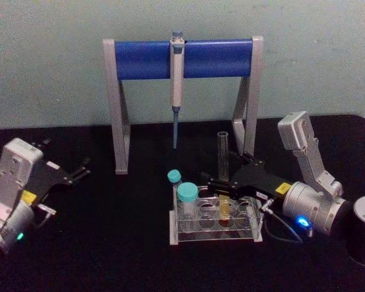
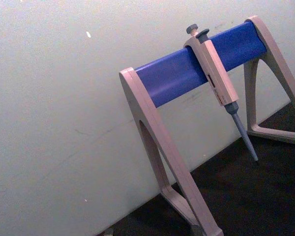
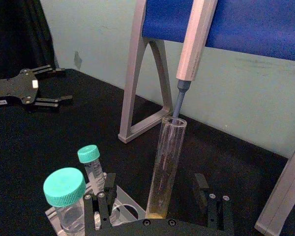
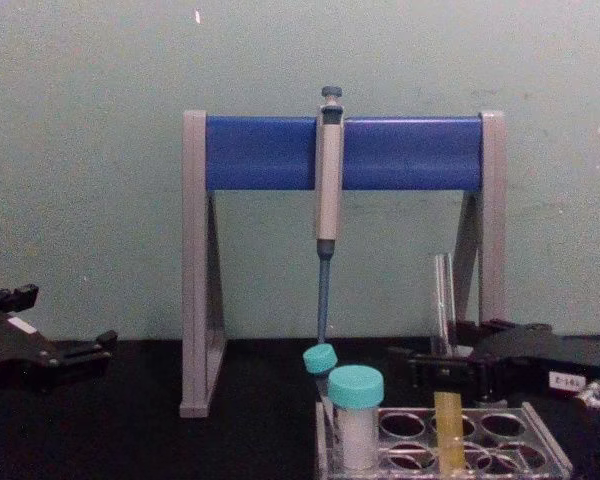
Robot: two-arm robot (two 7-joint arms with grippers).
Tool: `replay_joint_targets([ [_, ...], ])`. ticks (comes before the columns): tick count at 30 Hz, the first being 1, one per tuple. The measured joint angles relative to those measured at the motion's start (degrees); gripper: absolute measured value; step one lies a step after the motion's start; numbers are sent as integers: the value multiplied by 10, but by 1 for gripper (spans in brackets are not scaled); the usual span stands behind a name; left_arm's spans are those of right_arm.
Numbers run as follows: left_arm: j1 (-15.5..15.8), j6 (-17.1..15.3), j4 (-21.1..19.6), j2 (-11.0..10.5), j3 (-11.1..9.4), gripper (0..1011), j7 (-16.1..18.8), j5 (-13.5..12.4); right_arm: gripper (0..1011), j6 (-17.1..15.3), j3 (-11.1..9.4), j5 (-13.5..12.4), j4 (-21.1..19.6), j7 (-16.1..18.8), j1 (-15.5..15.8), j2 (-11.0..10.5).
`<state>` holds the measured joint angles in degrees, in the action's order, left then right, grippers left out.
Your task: Pick up the test tube from the test tube rack, shake it, then place it back into the test tube rack.
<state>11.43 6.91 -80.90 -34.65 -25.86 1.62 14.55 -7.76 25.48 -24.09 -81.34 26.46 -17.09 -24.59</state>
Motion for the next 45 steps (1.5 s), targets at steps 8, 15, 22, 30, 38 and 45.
replay_joint_targets([
  [8, 0, 0, 0, 0, 0, 1010, 0, 0, 1000, 1, 0, 1, 1, 0, 0, 0],
  [15, 0, 0, 0, 0, 0, 1010, 0, 0, 964, 1, 0, 0, 0, -1, 0, 0],
  [22, 0, 0, 0, 0, 0, 1010, 0, 0, 798, 1, 0, 0, 0, -1, 0, 0],
  [30, 0, 0, 0, 0, 0, 1010, 0, 0, 560, 1, 0, 0, -1, -1, 0, -1],
  [38, 0, 0, 0, 0, 0, 1010, 0, 0, 312, 1, -1, 0, -1, -1, 1, -1],
  [45, 0, 0, 0, 0, 0, 1010, 0, 0, 229, 1, 0, 0, -1, -1, 1, -1],
])
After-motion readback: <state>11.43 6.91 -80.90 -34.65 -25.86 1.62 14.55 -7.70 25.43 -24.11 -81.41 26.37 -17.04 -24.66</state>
